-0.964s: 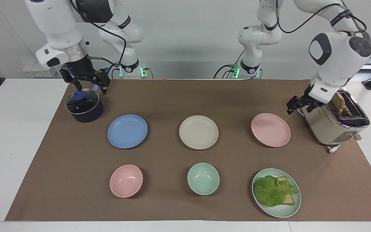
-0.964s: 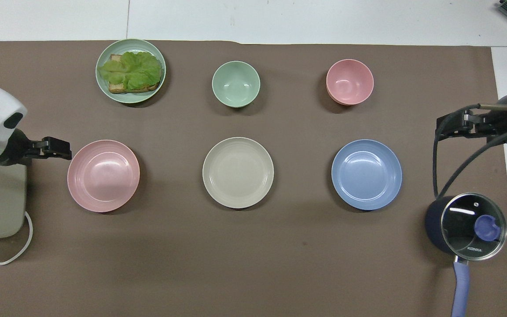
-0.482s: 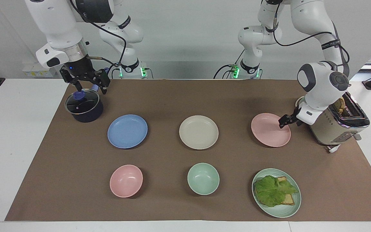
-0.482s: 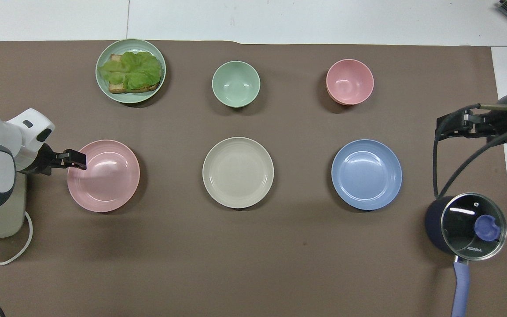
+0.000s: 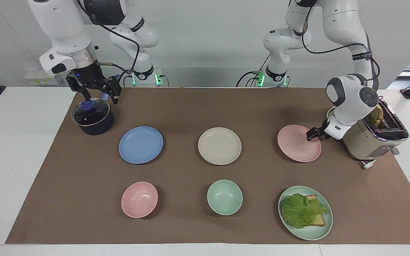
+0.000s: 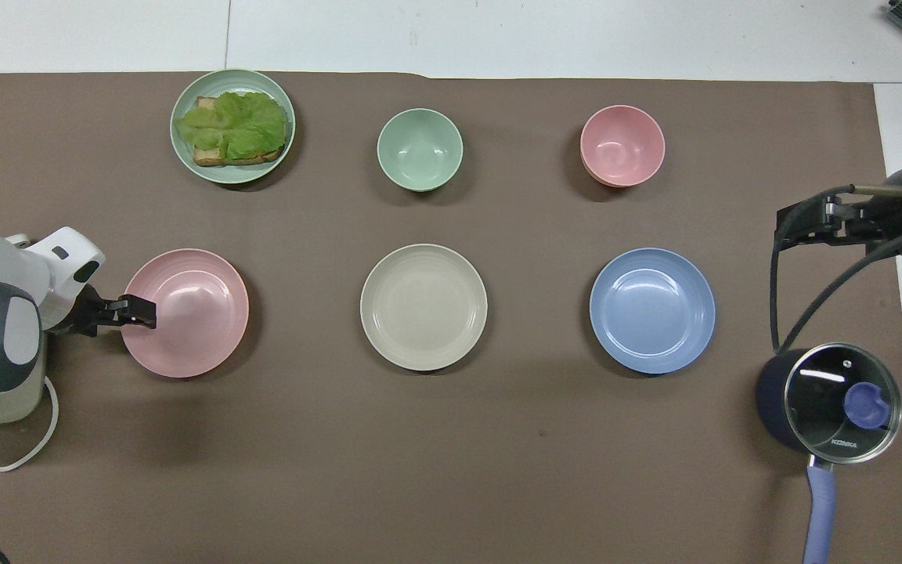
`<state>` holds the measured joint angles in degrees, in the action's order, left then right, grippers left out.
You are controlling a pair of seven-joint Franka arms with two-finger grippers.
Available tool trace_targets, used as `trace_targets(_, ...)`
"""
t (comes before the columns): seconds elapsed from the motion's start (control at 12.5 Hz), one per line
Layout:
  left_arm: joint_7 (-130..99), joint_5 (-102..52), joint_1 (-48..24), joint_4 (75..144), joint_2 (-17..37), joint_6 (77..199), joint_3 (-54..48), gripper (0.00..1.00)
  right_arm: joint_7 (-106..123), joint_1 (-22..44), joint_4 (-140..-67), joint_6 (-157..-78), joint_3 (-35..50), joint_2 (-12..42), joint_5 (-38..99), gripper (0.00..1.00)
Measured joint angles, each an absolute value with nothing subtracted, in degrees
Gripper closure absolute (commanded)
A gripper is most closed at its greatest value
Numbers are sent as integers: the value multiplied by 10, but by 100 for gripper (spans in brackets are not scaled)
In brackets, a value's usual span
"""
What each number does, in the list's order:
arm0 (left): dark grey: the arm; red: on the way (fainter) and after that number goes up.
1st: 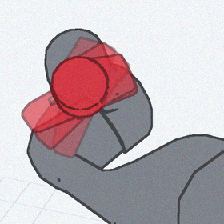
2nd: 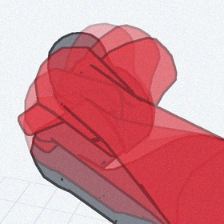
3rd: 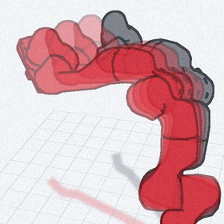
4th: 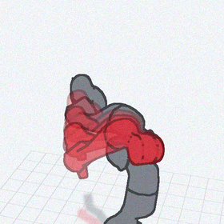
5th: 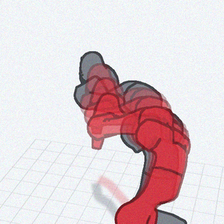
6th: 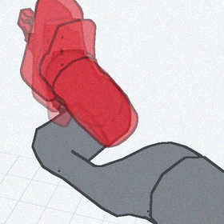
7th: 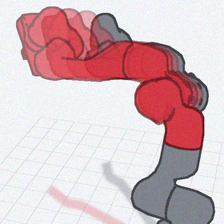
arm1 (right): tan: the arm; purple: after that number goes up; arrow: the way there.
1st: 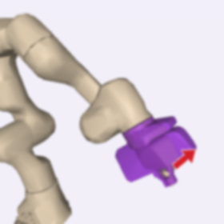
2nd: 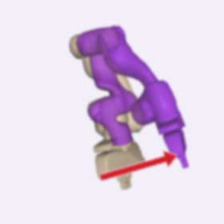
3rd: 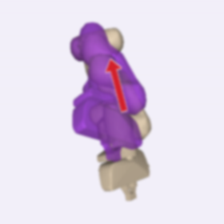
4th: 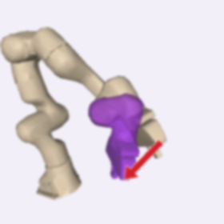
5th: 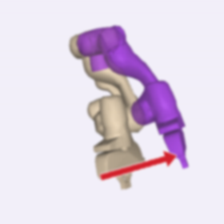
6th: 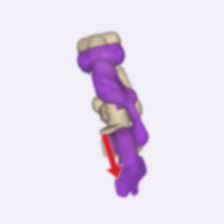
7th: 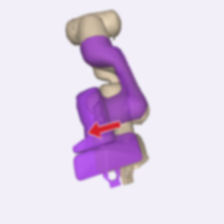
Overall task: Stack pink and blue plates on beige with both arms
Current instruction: 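Grasp the rim of the pink plate with the left gripper, then carry the pink plate onto the beige plate with the left gripper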
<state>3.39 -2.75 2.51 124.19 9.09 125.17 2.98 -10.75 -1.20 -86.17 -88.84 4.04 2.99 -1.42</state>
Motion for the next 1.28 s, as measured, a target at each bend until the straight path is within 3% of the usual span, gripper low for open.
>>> trace_targets(0.08,26,-28,25,1242,91,1252,28,53,-107,-12,-862,-888,40,30,-14,0)
trace_targets(0.16,15,-28,25,1242,90,1252,27,68,-107,-12,-862,-888,40,30,-14,0)
trace_targets(0.24,10,-28,25,1242,90,1252,26,91,-107,-12,-862,-888,40,30,-14,0)
trace_targets(0.32,10,-28,25,1242,90,1252,25,100,-107,-12,-862,-888,40,30,-14,0)
trace_targets(0.88,10,-28,22,1231,78,1233,23,100,-107,-12,-862,-888,40,30,-14,0)
trace_targets(1.28,-2,-73,13,1080,75,1042,11,100,-107,-12,-862,-888,40,30,-14,0)
